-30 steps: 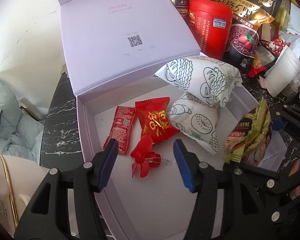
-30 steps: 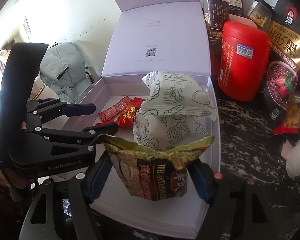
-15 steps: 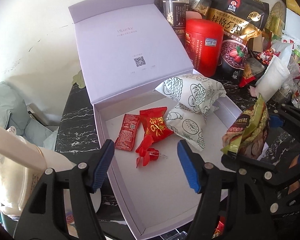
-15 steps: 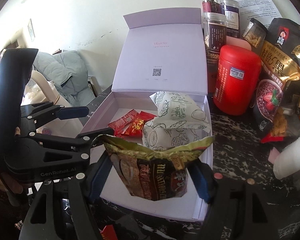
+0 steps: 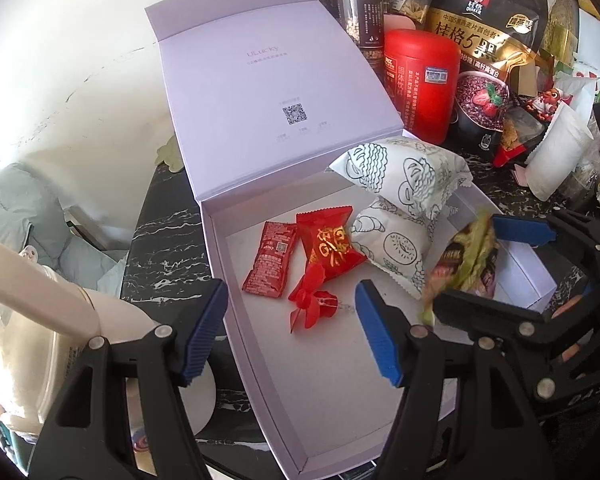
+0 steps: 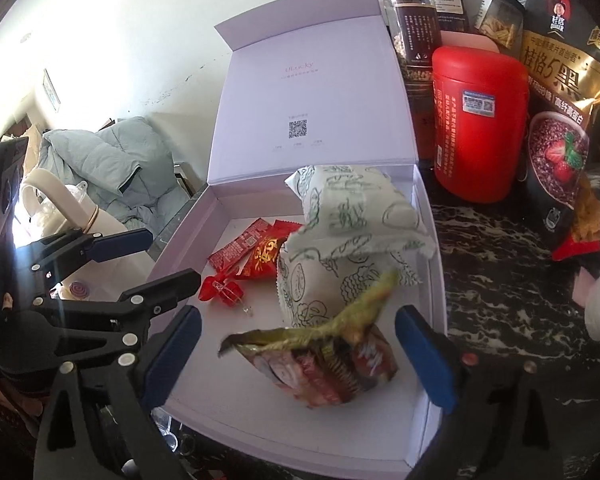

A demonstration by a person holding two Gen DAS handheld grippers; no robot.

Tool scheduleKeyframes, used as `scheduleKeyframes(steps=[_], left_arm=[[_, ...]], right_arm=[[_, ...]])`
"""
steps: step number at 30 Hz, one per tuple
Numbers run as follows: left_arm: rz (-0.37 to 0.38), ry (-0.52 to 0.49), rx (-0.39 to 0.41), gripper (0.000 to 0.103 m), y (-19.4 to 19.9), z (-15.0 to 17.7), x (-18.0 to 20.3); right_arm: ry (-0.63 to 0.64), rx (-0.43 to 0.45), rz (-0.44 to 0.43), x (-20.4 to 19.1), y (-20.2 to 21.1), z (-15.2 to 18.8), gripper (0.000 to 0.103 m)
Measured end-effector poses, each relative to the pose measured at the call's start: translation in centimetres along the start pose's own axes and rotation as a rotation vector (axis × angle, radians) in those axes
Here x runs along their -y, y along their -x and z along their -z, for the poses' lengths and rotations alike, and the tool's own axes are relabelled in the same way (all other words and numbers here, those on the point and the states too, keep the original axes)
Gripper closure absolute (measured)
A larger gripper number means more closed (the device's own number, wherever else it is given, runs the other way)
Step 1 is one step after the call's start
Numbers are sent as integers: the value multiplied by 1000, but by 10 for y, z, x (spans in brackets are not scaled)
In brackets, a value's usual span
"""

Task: Organize objects
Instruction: 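Open left gripper to drop pinwheel while right lowers and releases cereal bag, then withdraw both open grippers from the box back over the table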

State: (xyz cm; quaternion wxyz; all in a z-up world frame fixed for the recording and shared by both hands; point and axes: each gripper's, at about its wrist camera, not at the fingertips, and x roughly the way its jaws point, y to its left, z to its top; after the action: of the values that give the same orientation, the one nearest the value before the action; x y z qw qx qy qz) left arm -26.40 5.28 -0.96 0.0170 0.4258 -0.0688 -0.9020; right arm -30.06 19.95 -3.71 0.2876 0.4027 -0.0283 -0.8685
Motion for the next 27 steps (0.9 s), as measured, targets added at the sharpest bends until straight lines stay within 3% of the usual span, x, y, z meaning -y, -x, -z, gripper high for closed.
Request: scheduleKeyframes(steps=[12,22,27], left_arm=[[41,23,-4,35,6,-1,-3],[53,19,49,34,50,7,-5],[67,20,80,27,72,11,-6]], right_arm=[[9,29,70,-9,21,0,3],[50,75,127,-34,67,5,3],[68,102,150,-49,91,8,3]])
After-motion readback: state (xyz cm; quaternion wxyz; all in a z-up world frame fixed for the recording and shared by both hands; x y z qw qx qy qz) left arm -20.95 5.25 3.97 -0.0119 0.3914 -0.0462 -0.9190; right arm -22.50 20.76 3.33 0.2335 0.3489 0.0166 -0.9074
